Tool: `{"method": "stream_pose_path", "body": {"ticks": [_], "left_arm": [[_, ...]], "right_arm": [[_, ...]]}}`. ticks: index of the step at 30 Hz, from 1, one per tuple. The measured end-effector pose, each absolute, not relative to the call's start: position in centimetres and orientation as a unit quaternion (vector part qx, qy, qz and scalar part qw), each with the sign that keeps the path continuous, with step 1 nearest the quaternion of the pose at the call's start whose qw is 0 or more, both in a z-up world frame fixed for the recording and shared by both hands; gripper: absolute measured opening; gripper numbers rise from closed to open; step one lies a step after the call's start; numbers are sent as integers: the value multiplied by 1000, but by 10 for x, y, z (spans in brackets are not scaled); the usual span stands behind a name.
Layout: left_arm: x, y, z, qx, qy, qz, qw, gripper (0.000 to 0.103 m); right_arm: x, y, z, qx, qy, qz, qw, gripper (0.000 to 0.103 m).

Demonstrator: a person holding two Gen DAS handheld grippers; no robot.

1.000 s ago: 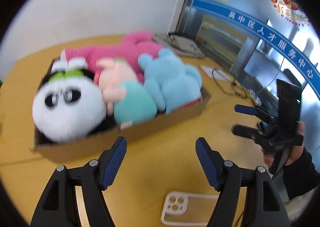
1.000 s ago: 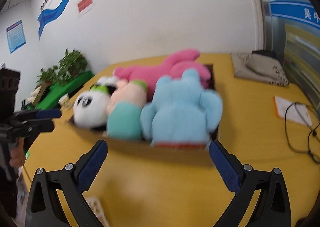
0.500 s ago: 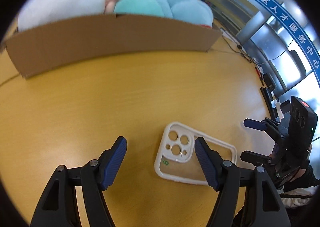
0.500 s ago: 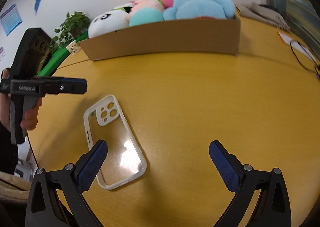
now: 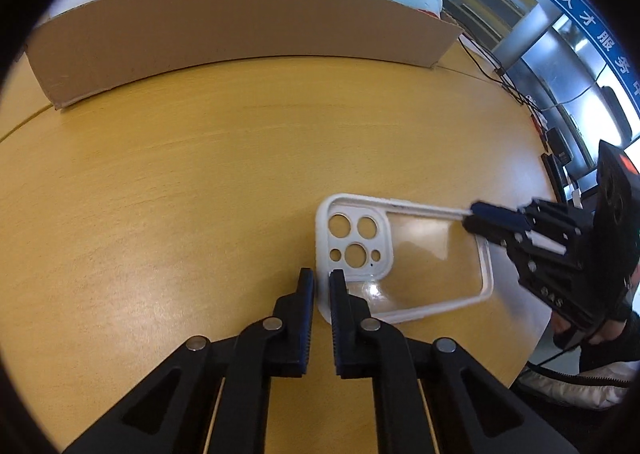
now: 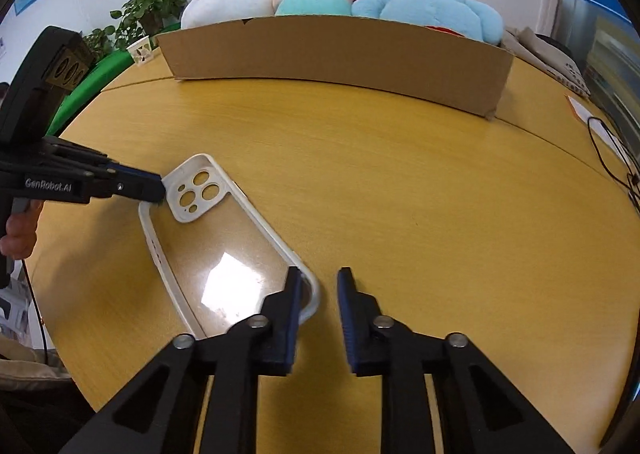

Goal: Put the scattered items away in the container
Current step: 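Move both grippers to the clear phone case and pinch its rim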

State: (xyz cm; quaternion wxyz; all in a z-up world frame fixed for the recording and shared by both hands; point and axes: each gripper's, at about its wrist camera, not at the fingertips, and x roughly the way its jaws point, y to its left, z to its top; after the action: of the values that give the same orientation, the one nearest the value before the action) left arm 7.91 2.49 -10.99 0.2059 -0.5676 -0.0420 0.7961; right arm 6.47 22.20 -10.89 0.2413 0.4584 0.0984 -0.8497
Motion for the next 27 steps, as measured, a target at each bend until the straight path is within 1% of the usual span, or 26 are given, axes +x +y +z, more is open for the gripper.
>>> {"method": "stream_pose_path", "body": {"ticks": [6, 8, 9, 10, 12, 16, 20, 21, 22, 23, 24, 27], "left_arm": [[89, 24, -112, -571, -63, 798, 182, 9], [90, 23, -114, -572, -77, 798, 172, 8], [91, 21, -114, -572, -83, 799, 168, 8], [91, 20, -115, -571, -88, 799, 165, 7], [91, 17, -115, -570, -96, 800, 161, 7], [91, 18, -115, -569, -96, 802, 155, 7], [89, 21, -115, -567, -96, 803, 157, 7], [89, 21, -114, -567, -95, 803, 157, 7], [88, 21, -114, -567, -95, 803, 158, 7], [88, 21, -114, -567, -95, 803, 159, 7], [88, 21, -114, -567, -93, 802, 160, 7], [88, 20, -113, -567, -94, 802, 159, 7]], "right_arm": [[37, 215, -108, 456, 106, -846, 254, 14], [30, 210, -105, 462, 114, -845, 243, 20], [30, 209, -104, 463, 116, -846, 239, 29], [30, 209, -102, 461, 116, -847, 239, 45], [35, 213, -95, 456, 110, -851, 238, 60], [53, 223, -87, 460, 108, -852, 227, 60], [73, 222, -95, 477, 130, -841, 220, 59], [74, 222, -100, 484, 128, -838, 218, 49], [72, 220, -104, 491, 122, -834, 221, 32], [71, 220, -105, 491, 113, -834, 227, 26], [71, 218, -104, 488, 116, -836, 222, 21], [69, 215, -103, 481, 125, -841, 214, 18]]}}
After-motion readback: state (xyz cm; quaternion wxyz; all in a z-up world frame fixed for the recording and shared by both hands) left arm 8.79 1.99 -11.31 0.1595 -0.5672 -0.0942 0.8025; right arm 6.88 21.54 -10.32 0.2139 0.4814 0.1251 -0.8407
